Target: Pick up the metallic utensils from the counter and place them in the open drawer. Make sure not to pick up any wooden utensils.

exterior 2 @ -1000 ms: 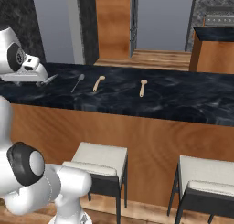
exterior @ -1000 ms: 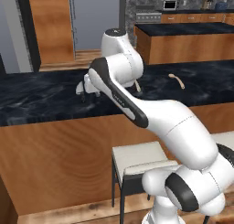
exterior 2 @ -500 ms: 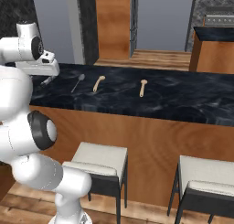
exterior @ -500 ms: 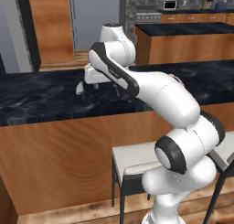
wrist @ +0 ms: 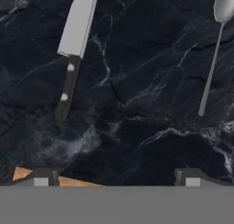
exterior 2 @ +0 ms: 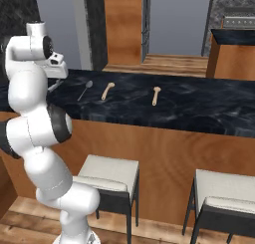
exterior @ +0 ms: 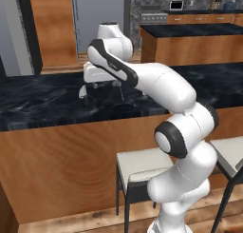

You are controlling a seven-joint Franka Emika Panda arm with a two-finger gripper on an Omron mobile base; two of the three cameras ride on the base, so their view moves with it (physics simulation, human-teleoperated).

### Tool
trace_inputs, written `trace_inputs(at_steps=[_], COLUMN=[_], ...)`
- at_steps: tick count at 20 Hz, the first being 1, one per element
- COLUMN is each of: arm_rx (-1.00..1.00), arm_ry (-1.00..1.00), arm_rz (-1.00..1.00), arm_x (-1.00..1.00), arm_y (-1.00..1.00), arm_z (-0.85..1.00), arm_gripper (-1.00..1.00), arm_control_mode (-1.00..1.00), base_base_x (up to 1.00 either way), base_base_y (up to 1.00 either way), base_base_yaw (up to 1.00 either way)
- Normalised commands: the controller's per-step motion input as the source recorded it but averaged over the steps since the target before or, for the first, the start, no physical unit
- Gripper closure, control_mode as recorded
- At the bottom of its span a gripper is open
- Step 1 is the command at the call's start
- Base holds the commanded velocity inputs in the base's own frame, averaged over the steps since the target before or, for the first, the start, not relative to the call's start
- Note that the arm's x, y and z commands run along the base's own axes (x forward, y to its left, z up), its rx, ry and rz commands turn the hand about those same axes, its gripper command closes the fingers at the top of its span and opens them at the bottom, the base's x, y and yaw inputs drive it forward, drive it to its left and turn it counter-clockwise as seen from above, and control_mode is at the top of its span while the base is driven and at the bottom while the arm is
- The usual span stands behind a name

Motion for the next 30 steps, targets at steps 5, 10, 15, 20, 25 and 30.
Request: trace_inputs(at_steps=[5,10,15,20,25,30], arm_rx=[0.00,0.01,0.04,0.05,0.00,0.00], arm_ry=[0.00,0.00,0.00,0.00,0.00,0.00], arm_rz=[0.00,0.00,0.00,0.00,0.00,0.00], arm_x=[0.42,0.35,0.34,0.08,-0.16,0.00], arm_y=[0.29,0.27,0.26,0.10,0.11,0.16], arm_z=[-0.26,-0.23,-0.18,-0.14,-0.28,-0.26], arm_gripper=[-1.00,-1.00,-1.00,-1.00,-1.00,-1.00], arm_control_mode=[-1.00,-1.00,-1.00,-1.00,-1.00,-1.00], base_base_x=[0.00,0.00,0.00,0.00,0.00,0.00], base_base_y=[0.00,0.00,0.00,0.00,0.00,0.00], base_base_yaw=[0.00,0.00,0.00,0.00,0.00,0.00])
